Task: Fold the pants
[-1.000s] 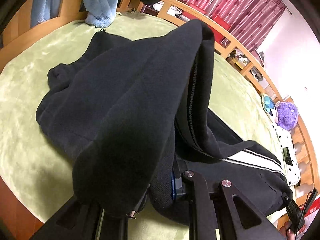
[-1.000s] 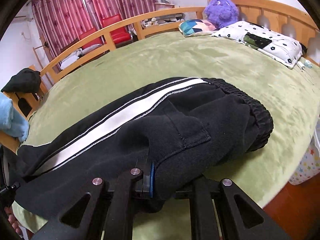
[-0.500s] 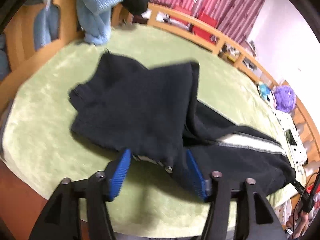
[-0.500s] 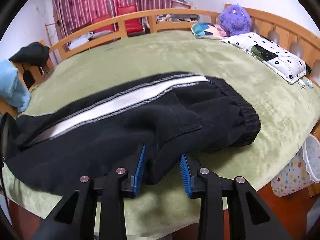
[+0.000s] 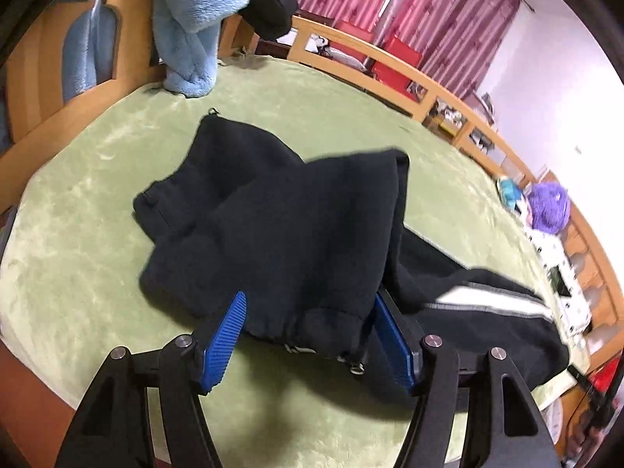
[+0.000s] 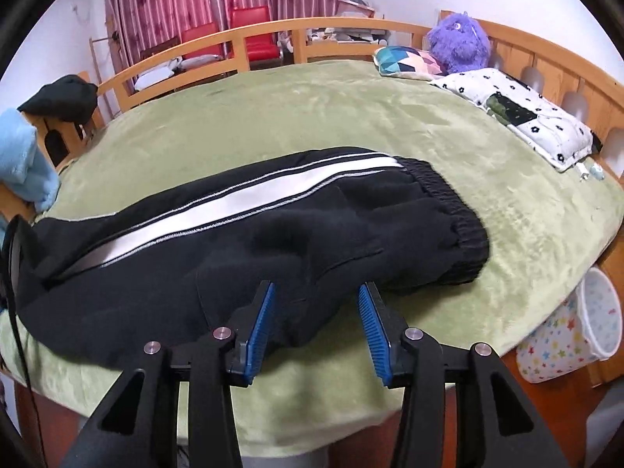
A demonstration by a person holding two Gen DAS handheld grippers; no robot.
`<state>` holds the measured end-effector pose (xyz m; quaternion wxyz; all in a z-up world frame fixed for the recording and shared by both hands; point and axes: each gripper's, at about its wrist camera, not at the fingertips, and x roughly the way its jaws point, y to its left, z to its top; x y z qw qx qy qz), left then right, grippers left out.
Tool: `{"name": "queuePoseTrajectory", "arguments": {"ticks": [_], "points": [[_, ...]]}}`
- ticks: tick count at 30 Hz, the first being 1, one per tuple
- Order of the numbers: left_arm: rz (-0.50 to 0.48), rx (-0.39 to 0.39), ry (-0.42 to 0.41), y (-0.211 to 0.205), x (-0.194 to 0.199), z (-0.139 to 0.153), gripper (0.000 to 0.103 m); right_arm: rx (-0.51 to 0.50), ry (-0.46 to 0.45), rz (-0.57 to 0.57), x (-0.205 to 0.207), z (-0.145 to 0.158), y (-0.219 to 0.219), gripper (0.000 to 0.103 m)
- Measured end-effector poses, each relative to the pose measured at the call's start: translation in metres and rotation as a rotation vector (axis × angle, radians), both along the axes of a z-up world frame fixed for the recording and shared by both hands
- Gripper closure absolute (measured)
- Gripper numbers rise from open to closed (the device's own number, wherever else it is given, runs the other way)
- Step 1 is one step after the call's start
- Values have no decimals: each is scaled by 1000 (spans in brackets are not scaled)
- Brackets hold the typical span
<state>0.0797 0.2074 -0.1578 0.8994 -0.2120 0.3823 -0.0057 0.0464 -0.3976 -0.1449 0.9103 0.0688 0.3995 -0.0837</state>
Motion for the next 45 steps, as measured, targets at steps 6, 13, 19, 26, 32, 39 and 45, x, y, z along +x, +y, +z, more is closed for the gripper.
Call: {"name": "queuePoseTrajectory", "arguments": {"ticks": [6,13,19,26,32,39,45], "points": [[101,-26,-42,48,-1,12,34,48,-89,-21,-3,19,-4,58],[180,-21,22,85,30,-17,32,96,-78,-32,43,14,17,58],[244,-23,101,112,68,-52,33,72,-55,-24,66,10,39,58],[256,-93,148,129,103,-84,43,49,-41,-45,88,4,53,57],[299,-64,176,133,114,-93,85,68,-33,-30,106,-4,62,57],[405,54,115,150,59,-54,91,68,-16,-12,111,-16,71,57],[426,42,224,159,41,-65,88,73,14,-21,99,-29,58,57]]}}
